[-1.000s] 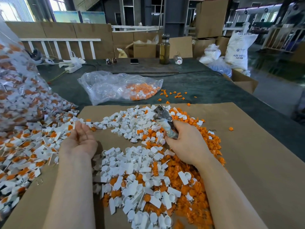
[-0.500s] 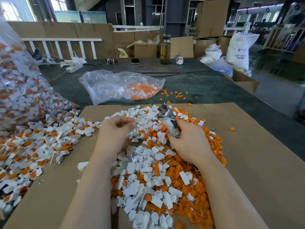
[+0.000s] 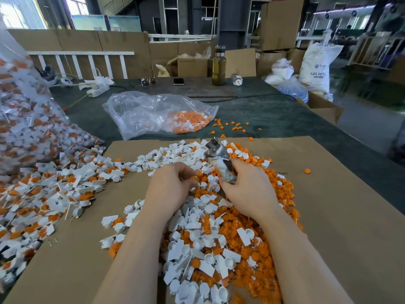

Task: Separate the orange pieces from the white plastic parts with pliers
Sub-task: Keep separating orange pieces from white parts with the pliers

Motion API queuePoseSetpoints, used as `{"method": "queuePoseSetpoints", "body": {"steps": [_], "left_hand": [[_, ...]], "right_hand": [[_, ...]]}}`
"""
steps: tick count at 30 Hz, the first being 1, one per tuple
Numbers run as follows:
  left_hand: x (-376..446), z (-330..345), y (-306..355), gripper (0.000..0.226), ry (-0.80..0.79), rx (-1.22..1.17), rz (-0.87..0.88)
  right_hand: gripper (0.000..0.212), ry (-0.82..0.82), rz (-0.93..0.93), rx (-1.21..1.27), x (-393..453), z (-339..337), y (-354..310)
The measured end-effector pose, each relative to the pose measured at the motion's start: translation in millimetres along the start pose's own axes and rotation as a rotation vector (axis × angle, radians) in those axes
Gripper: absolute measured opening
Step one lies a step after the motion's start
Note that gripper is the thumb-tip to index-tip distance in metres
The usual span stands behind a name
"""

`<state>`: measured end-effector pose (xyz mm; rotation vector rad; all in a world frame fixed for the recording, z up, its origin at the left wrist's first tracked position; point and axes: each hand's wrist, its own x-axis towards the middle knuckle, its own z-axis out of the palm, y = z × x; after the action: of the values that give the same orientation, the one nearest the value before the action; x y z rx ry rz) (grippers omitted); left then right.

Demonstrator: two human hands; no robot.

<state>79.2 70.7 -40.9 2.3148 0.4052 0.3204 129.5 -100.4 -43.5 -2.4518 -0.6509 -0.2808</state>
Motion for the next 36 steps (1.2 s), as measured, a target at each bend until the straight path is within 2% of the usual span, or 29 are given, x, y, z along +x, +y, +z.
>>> {"method": "queuePoseSetpoints", "body": {"steps": [4,7,10,15,20,24,28,32,36], "left_hand": [[-5,-6,7,0.013,-0.047,-0.349,-0.002],[-8,-8,11,0.015,-0.126,-0.503,-0.002],[-10,-10,12,0.018,-0.158,-0.577,0.042],[-10,-10,12,0.023,-0.161,-0.568,0.103],[-9,-11,12,0.023,-0.104,-0.48,0.106],[-3,-18,-3,0.026,0.136,-0.084,-0.109],[-3,-21,-8,0.026,0.074,0.18,-0.262],[0,-14,-3,0.026,0.032,0.301,-0.264],[2,-12,-7,0.021,0.035,0.287,-0.225]], "right_hand": [[0.011,0.068,-0.001,0.104,-1,1,-2],[0.012,0.09,0.022,0.219,-1,0,-5],[0.017,0.084,0.035,0.286,-1,0,-7],[0.016,0.07,0.053,0.329,0,0,-8],[0.014,0.083,0.054,0.343,0,0,-10],[0.013,0.138,0.064,0.309,0,0,-9],[0.013,0.205,0.088,0.319,1,0,-7],[0.012,0.207,0.087,0.308,1,1,-7],[0.017,0.193,0.083,0.282,1,1,-8]]}}
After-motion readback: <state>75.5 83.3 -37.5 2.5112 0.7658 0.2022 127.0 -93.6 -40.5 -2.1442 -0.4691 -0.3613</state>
